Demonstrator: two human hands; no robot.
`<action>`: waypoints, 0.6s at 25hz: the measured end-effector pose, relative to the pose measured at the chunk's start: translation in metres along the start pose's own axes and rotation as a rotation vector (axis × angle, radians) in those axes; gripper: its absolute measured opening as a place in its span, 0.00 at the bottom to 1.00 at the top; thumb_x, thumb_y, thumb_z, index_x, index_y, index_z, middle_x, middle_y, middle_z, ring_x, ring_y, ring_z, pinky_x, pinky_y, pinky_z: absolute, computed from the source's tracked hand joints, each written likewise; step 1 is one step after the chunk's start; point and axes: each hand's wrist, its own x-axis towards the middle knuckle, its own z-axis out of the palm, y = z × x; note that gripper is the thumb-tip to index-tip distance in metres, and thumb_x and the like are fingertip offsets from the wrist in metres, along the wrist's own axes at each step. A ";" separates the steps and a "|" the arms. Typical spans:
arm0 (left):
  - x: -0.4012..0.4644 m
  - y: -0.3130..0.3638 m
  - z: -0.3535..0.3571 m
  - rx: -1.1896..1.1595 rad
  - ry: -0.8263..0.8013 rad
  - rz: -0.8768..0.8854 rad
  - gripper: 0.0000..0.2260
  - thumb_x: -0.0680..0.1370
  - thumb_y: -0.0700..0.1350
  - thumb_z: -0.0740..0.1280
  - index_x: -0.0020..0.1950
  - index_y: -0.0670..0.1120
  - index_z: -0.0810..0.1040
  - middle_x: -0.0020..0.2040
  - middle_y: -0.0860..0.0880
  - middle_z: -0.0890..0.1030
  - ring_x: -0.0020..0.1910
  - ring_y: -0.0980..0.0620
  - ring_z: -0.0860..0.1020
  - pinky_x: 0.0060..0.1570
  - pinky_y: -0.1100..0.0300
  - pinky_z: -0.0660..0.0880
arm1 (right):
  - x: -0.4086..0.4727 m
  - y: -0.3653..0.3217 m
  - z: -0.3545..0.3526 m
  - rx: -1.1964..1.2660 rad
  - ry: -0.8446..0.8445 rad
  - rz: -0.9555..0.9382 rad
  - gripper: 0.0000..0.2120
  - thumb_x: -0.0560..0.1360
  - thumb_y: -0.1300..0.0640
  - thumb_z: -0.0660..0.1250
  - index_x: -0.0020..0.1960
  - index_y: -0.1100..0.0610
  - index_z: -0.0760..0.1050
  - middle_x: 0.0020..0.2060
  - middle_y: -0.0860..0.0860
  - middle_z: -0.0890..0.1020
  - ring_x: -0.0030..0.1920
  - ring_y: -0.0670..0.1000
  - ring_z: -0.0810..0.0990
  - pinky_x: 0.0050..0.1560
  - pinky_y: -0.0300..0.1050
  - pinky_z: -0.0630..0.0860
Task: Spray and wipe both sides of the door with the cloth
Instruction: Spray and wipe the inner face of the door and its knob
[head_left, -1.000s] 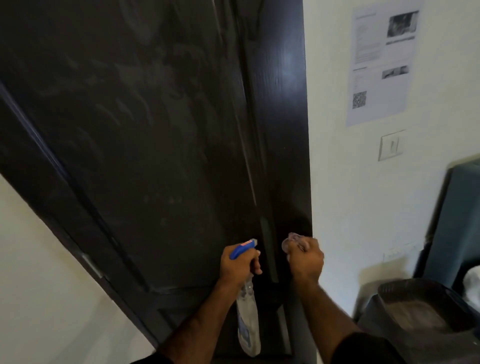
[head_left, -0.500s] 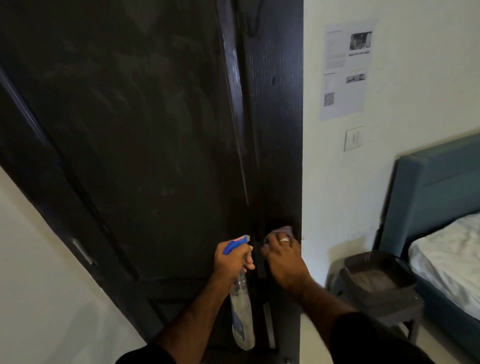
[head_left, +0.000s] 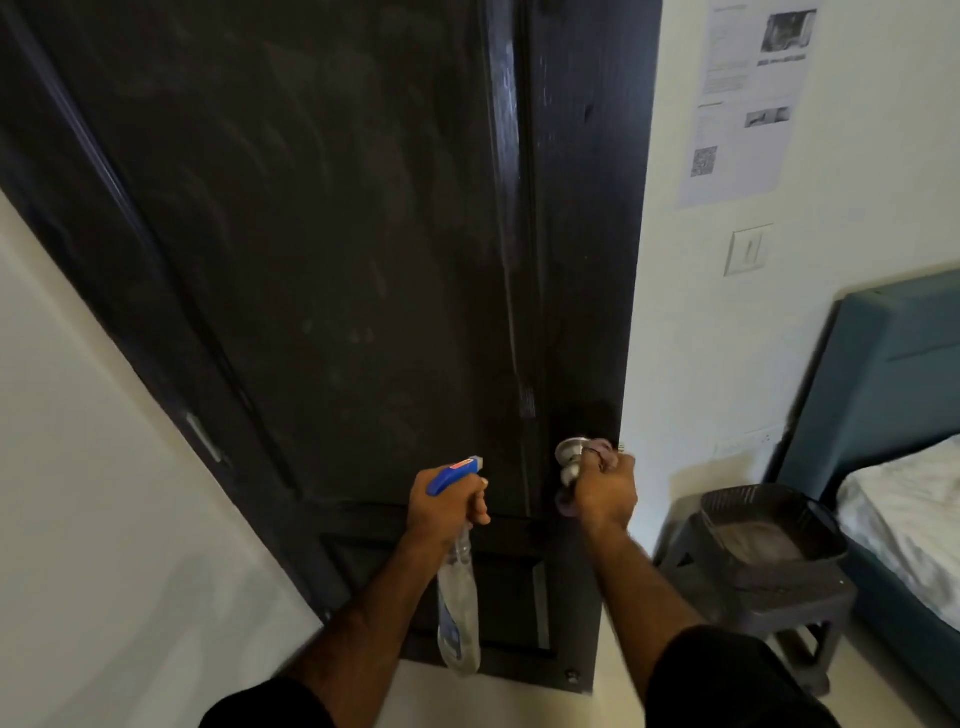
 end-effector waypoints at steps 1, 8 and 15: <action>0.001 0.000 0.006 0.007 0.018 -0.001 0.06 0.79 0.34 0.70 0.43 0.34 0.82 0.33 0.41 0.80 0.28 0.50 0.79 0.31 0.61 0.80 | 0.001 0.008 -0.007 -0.318 -0.009 -0.368 0.13 0.83 0.52 0.68 0.66 0.55 0.75 0.61 0.60 0.78 0.52 0.60 0.82 0.52 0.54 0.82; -0.008 0.004 0.061 -0.049 0.100 -0.031 0.07 0.79 0.35 0.69 0.43 0.33 0.82 0.32 0.40 0.79 0.29 0.46 0.79 0.28 0.63 0.77 | 0.031 0.021 -0.042 -0.963 -0.374 -1.359 0.21 0.73 0.55 0.79 0.65 0.51 0.81 0.67 0.56 0.78 0.69 0.60 0.76 0.66 0.62 0.79; -0.014 0.009 0.070 -0.031 0.153 -0.054 0.07 0.80 0.38 0.69 0.43 0.38 0.81 0.34 0.42 0.81 0.32 0.48 0.80 0.32 0.63 0.80 | 0.014 0.022 -0.025 0.358 -0.293 0.355 0.15 0.86 0.45 0.64 0.68 0.52 0.76 0.59 0.57 0.84 0.58 0.61 0.85 0.57 0.62 0.84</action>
